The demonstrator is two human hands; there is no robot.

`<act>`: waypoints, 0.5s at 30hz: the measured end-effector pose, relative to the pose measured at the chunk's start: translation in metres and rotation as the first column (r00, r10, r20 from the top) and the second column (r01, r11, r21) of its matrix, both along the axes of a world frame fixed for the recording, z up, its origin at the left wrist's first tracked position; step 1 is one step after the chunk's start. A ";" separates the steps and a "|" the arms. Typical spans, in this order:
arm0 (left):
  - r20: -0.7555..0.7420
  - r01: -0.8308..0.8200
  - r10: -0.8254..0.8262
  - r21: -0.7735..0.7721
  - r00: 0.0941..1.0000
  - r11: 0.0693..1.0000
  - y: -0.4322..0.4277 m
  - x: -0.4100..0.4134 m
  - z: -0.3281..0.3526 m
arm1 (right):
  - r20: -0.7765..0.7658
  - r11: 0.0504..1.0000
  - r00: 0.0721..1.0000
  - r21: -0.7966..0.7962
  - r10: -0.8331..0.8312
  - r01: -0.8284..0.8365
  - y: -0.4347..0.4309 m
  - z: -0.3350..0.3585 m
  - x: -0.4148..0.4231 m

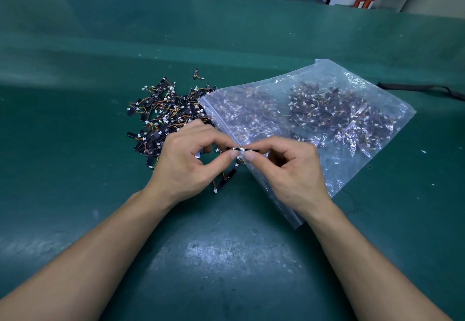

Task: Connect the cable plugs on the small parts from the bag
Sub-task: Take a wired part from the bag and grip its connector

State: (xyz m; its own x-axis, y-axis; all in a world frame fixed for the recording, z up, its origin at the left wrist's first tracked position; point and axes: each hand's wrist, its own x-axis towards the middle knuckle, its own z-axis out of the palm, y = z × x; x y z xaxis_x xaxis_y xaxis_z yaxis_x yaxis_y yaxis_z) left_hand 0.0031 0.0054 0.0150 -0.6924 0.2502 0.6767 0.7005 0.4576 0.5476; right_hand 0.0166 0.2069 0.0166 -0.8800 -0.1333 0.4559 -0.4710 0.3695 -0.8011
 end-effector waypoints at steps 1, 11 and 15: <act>0.009 0.005 -0.005 -0.001 1.000 1.000 0.000 0.000 0.000 | 0.003 1.000 1.000 -0.002 0.004 -0.004 0.000 0.000 0.000; 0.045 0.002 -0.002 -0.019 0.999 1.000 0.001 0.001 0.001 | 0.073 1.000 0.997 -0.022 -0.008 0.009 -0.001 0.000 0.001; 0.081 0.019 -0.016 -0.032 0.997 0.999 0.000 0.002 0.001 | 0.065 1.000 0.998 0.020 -0.002 0.001 -0.001 0.000 0.001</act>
State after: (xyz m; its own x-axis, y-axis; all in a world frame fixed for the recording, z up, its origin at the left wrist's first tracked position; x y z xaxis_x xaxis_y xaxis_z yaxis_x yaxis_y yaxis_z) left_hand 0.0047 0.0054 0.0160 -0.7397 0.2838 0.6102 0.6628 0.4639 0.5877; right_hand 0.0174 0.2062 0.0165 -0.9079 -0.1405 0.3950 -0.4176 0.3863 -0.8224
